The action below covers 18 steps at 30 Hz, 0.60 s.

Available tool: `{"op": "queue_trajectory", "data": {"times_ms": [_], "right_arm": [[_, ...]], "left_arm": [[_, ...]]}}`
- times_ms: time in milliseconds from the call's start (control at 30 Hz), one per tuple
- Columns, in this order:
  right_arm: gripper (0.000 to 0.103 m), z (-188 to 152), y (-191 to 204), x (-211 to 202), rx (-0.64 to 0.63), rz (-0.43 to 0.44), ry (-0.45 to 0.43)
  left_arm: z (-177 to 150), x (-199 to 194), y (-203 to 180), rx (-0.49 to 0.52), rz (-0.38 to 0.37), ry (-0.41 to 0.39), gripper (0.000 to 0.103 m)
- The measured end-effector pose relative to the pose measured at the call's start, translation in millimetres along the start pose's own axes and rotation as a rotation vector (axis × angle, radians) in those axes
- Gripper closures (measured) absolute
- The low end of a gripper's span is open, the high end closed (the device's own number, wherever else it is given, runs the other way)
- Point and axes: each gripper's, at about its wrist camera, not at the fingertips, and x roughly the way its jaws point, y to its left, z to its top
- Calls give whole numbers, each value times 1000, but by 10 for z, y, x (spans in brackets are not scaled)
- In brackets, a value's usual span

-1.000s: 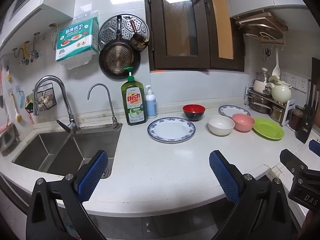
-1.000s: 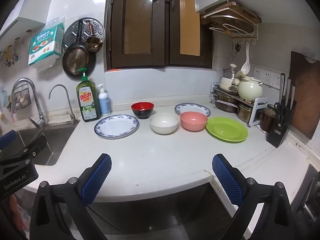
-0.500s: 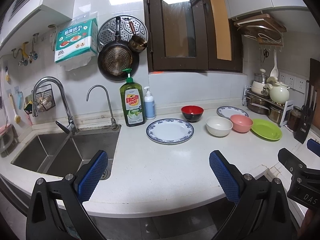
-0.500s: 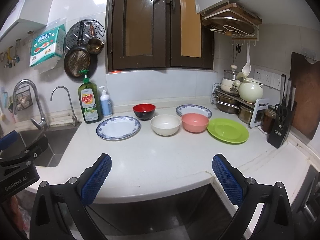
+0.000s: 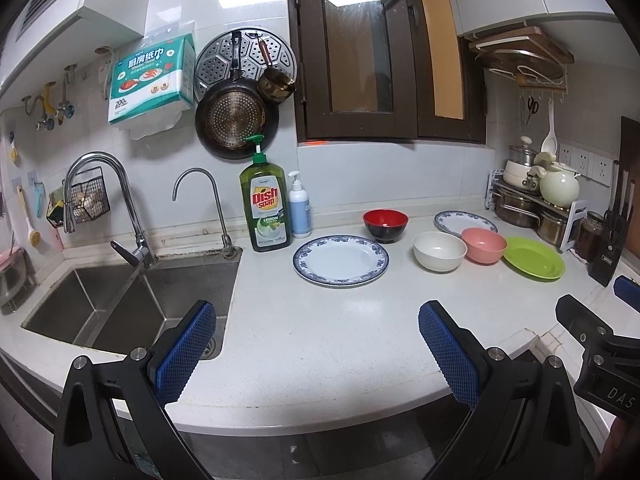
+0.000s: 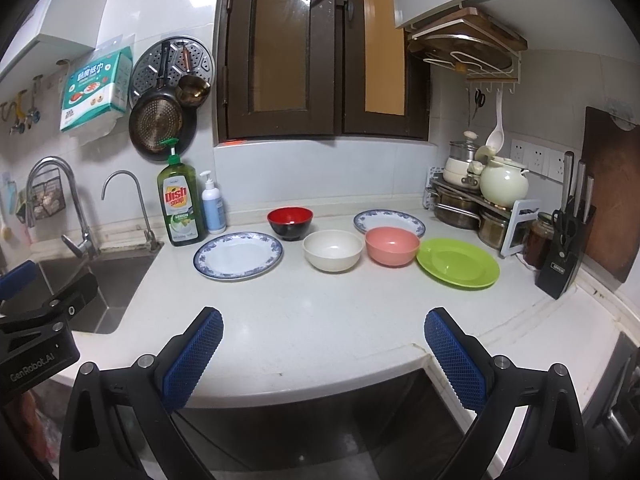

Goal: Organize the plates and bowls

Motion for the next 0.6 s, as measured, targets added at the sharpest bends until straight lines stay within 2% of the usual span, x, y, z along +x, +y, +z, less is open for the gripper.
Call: {"op": "queue_trajectory", "data": {"times_ms": [467, 600], "right_arm": [[1, -16, 171, 137, -4, 7, 22], [1, -6, 243, 293, -2, 40, 57]], "left_arm": [[-26, 140, 145, -1, -3, 4, 0], [-59, 257, 209, -16, -16, 62, 0]]}}
